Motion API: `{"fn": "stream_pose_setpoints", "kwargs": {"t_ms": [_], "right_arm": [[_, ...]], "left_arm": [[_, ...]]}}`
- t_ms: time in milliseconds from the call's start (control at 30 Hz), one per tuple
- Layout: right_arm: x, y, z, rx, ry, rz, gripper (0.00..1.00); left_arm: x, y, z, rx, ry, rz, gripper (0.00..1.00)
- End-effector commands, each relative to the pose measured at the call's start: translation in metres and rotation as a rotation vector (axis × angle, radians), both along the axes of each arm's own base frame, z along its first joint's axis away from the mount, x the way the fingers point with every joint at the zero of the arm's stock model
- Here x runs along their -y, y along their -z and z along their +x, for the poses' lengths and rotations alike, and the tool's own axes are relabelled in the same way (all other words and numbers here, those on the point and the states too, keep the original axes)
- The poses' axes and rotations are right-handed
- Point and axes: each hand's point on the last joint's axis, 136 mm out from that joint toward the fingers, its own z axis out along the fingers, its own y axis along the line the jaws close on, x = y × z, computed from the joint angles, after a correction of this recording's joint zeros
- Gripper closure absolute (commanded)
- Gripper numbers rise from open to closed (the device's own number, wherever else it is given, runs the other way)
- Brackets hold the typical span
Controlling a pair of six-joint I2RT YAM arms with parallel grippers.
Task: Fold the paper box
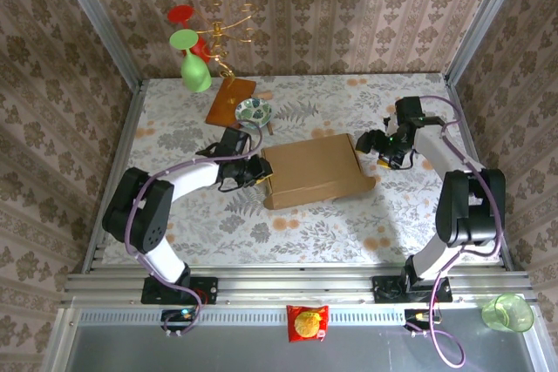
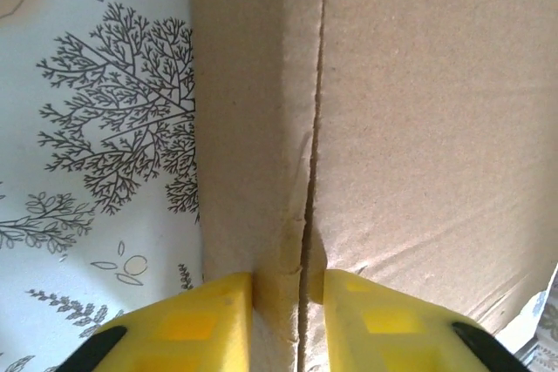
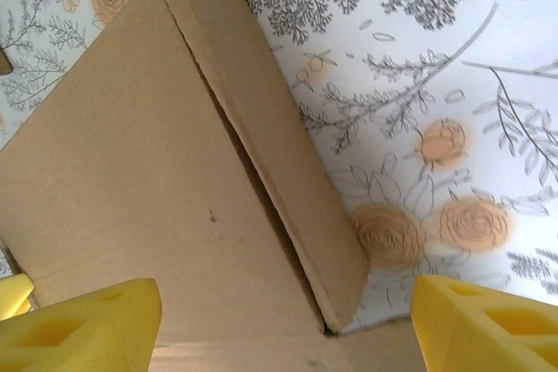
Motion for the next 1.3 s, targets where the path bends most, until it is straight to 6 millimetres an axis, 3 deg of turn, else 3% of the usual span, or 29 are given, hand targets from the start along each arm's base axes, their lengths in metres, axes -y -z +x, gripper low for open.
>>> {"fn": "stream_pose_setpoints", "kwargs": {"t_ms": [0, 300, 400, 533, 767, 900, 1067, 1267], "right_arm": [[-0.009, 0.011, 0.002, 0.011, -0.100, 0.062, 0.23], [-0.003, 0.027, 0.007, -0.021, -0.144, 0.061, 0.19], [-0.012, 0.028, 0.011, -0.016, -0.176, 0.131, 0.17], [-0.024, 0.030, 0.015, -0.017, -0.206, 0.211, 0.17], [-0.051, 0.008, 0.034, 0.079, -0.223, 0.422, 0.16], [-0.062, 0.011, 0.037, 0.062, -0.241, 0.486, 0.16], [-0.059, 0.025, 0.032, 0.039, -0.238, 0.430, 0.16], [-0.047, 0.015, 0.031, 0.100, -0.227, 0.333, 0.15]], "left_arm": [[-0.017, 0.029, -0.007, -0.070, -0.018, 0.091, 0.82], [-0.038, 0.045, -0.014, -0.124, -0.023, 0.152, 0.89], [-0.048, 0.051, -0.012, -0.139, -0.037, 0.148, 0.97], [-0.050, 0.057, -0.010, -0.148, -0.016, 0.125, 0.97], [-0.054, 0.065, -0.008, -0.166, 0.001, 0.129, 0.98], [-0.057, 0.067, -0.008, -0.172, -0.006, 0.139, 0.99], [-0.063, 0.072, -0.010, -0.183, -0.006, 0.166, 1.00], [-0.075, 0.080, -0.015, -0.199, -0.020, 0.189, 1.00]]}}
